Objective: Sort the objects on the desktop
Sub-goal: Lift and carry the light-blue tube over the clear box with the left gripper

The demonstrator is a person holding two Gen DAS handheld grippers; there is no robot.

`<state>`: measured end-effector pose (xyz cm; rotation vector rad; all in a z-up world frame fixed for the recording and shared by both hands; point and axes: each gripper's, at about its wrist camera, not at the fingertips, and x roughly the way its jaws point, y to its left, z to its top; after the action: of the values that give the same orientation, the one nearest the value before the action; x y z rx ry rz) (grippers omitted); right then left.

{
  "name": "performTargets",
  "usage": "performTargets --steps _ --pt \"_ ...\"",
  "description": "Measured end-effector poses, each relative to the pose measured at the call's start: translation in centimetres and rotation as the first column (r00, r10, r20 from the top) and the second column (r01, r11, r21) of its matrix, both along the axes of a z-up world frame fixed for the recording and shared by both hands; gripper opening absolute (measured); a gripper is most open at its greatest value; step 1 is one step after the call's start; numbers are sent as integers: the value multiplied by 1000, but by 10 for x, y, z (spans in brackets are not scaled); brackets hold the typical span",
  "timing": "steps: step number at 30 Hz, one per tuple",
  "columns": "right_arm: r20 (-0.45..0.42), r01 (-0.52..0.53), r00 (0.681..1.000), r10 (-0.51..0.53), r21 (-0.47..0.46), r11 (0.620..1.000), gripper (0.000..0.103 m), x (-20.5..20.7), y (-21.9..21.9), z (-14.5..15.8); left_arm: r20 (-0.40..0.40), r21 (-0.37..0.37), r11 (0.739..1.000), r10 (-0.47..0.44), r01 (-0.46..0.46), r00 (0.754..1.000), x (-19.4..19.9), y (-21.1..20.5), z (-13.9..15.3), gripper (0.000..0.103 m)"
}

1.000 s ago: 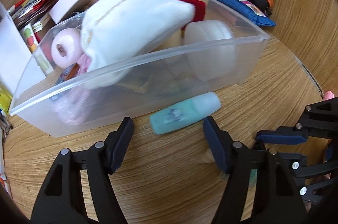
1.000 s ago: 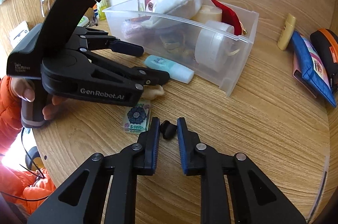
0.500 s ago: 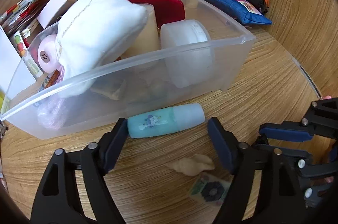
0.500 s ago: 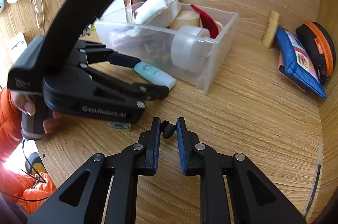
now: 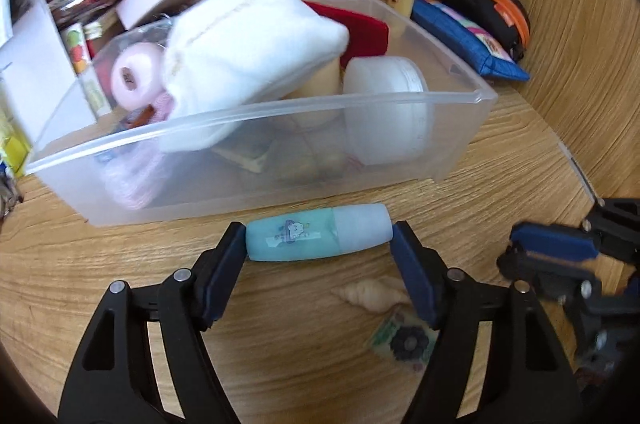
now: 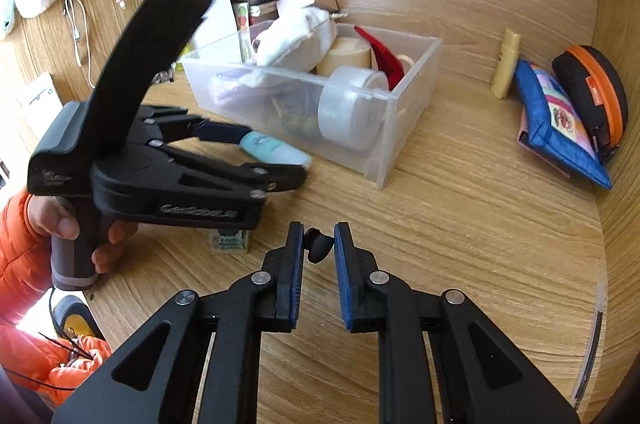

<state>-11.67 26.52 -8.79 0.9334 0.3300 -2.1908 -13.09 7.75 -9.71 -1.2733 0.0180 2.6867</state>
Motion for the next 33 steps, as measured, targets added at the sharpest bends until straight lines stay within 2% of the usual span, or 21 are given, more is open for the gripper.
performTargets --steps 7,15,24,33 --pt "-42 9 999 -10 -27 1000 14 2 1 19 -86 -5 1000 27 -27 996 26 -13 22 73" --pt "-98 22 995 -28 -60 998 14 -7 -5 44 -201 -28 998 57 -64 978 48 -29 53 73" --pt "-139 37 989 -50 -98 995 14 -21 -14 68 -235 -1 998 55 -56 970 45 -46 69 73" --pt "-157 27 987 -46 -122 992 14 -39 -35 79 -244 20 997 83 -80 966 38 -69 73 73"
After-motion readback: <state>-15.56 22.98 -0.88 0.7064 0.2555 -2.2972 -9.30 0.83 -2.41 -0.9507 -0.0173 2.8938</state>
